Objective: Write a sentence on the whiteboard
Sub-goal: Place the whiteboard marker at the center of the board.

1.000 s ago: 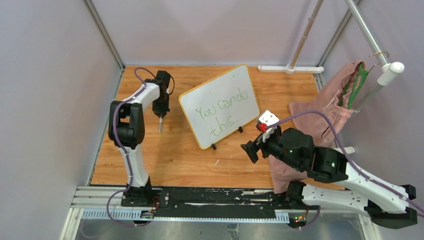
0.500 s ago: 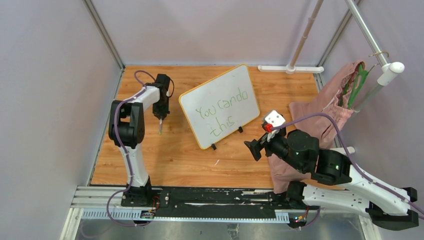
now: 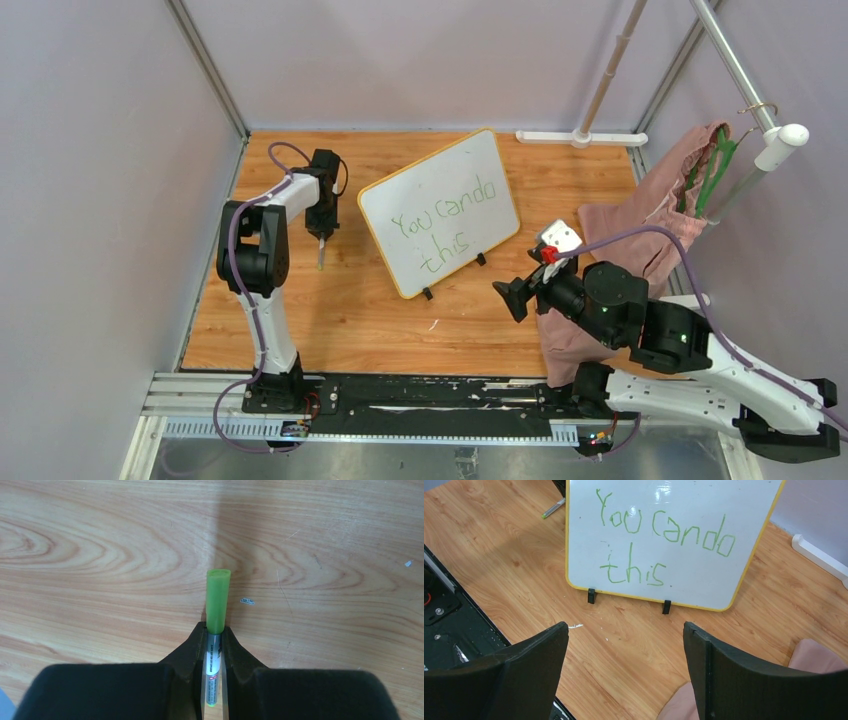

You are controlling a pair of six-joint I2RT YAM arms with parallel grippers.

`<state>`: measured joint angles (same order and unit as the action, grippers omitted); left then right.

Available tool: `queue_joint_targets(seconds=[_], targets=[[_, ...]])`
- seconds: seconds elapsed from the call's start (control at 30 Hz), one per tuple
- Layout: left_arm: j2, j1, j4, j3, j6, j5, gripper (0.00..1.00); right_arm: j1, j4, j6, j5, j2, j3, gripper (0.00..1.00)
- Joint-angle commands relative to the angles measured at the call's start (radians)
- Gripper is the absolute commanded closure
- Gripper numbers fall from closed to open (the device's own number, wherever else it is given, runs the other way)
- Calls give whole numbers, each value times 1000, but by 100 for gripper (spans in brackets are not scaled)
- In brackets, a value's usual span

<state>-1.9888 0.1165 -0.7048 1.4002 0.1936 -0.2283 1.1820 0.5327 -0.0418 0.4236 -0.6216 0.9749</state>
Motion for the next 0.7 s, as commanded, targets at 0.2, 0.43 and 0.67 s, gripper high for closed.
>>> queue_joint_targets(seconds=[0.2, 0.43, 0.67], targets=[[12, -11, 28, -15, 3, -8, 86, -9, 33, -35, 26, 37, 17, 13], [28, -10, 35, -45, 4, -15, 72, -9, 38, -37, 37, 46, 20, 13], [79, -11, 39, -84, 10, -18, 62, -9, 38, -31, 30, 40, 24, 13]])
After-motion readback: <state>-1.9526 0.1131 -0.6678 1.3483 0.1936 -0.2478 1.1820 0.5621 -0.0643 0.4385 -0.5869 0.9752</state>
